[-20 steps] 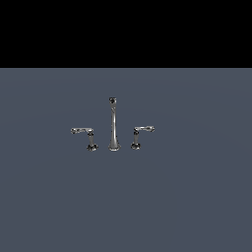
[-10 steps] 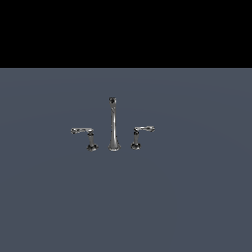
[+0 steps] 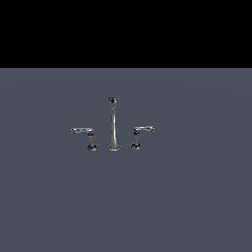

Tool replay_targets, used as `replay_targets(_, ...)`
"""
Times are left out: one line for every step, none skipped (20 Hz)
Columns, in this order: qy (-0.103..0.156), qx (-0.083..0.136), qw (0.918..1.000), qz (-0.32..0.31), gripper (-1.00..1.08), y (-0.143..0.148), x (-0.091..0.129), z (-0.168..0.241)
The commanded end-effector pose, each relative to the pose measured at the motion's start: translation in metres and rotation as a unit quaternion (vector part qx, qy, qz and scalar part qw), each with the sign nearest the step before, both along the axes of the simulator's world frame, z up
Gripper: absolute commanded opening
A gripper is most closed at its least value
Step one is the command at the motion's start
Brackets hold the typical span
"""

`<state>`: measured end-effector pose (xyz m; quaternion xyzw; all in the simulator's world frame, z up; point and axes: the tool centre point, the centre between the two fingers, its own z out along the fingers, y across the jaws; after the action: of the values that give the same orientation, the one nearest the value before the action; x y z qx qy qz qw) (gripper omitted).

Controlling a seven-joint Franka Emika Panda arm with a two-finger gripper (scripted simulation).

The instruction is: Turn on the faucet by rotating a designated handle.

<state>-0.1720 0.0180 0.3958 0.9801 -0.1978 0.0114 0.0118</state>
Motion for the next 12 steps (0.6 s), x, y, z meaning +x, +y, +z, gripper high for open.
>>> replay_targets(0.0,0.002,0.9995,-0.032,-1.0,0.002,0.013,-0.018)
replay_targets(0.0,0.002,0.999,-0.044,-1.0,0.003,0.019,-0.025)
replay_targets(0.0,0.003,0.9984,-0.057,-1.0,0.003,0.024,-0.032)
replay_targets(0.0,0.003,0.9976,-0.069,-1.0,0.003,0.03,-0.039)
replay_targets(0.0,0.004,0.9967,-0.081,-1.0,0.003,0.035,-0.045)
replay_targets(0.0,0.004,0.9956,-0.094,-1.0,0.003,0.041,-0.052)
replay_targets(0.0,0.005,0.9944,-0.106,-1.0,0.003,0.046,-0.059)
replay_targets(0.0,0.005,0.993,-0.118,-1.0,0.003,0.052,-0.066)
replay_targets(0.0,0.006,0.9915,-0.13,-1.0,0.002,0.057,-0.073)
replay_targets(0.0,0.006,0.9898,-0.142,-1.0,0.002,0.063,-0.08)
replay_targets(0.0,0.007,0.9881,-0.154,-1.0,0.001,0.068,-0.086)
replay_targets(0.0,0.007,0.9861,-0.166,-1.0,0.0,0.073,-0.093)
